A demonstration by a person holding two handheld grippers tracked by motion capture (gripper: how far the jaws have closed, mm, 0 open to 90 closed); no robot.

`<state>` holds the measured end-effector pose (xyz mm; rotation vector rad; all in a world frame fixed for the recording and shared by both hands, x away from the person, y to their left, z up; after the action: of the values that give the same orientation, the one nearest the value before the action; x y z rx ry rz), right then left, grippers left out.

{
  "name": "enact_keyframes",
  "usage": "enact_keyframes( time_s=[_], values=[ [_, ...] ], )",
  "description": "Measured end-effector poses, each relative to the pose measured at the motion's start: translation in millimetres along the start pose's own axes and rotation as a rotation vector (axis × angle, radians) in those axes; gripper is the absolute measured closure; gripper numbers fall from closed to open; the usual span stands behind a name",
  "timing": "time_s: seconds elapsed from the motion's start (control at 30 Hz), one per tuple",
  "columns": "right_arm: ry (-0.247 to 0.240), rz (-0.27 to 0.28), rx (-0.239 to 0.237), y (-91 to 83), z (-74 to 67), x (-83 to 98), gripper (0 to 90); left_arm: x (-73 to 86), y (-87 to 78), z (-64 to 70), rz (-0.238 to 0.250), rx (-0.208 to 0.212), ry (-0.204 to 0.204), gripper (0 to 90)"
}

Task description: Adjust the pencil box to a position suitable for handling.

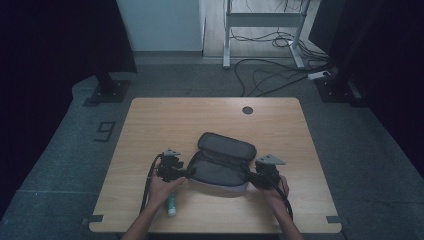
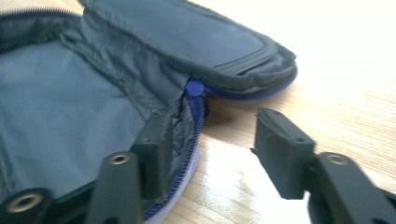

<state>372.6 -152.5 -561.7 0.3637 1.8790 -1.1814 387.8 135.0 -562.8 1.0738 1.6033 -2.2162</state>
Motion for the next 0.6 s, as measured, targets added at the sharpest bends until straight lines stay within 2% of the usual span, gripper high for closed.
enact_keyframes(
  time_s=[0.03,0.13,0.3,0.43,0.57,0.6],
  values=[
    [0.008,0.01,0.009,-1.6,1.4,-0.5,43.3,0.0,0.0,0.0,0.0,0.0,0.0,31.1],
    [0.022,0.039,0.005,-6.6,3.2,-1.9,41.9,-4.3,-7.0,-0.6,0.044,0.035,-0.023,28.8],
    [0.022,0.055,0.001,-10.7,2.7,-3.0,41.4,-6.5,-11.5,-1.5,0.065,0.051,-0.033,26.3],
    [0.017,0.07,-0.009,-13.7,-1.7,-5.0,40.7,-8.6,-19.1,-5.5,0.1,0.062,-0.05,26.2],
    [0.003,0.094,-0.021,-19.9,-8.7,-9.6,39.0,-9.7,-29.3,-15.8,0.14,0.055,-0.067,26.3],
    [0.002,0.109,-0.032,-23.8,-13.0,-12.6,38.4,-9.9,-34.5,-23.8,0.159,0.049,-0.077,26.5]
  ],
)
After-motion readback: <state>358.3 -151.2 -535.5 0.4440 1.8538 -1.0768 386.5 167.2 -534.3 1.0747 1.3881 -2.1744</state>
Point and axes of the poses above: each handheld gripper's, and its own axes: y roughly forward along the jaws, x roughly out of its underside, z roughly to its right, the point moved 6 cm from there along y, roughly forward along the jaws, and after that the axes turned 10 degrees about -x, right-handed, at the moved point
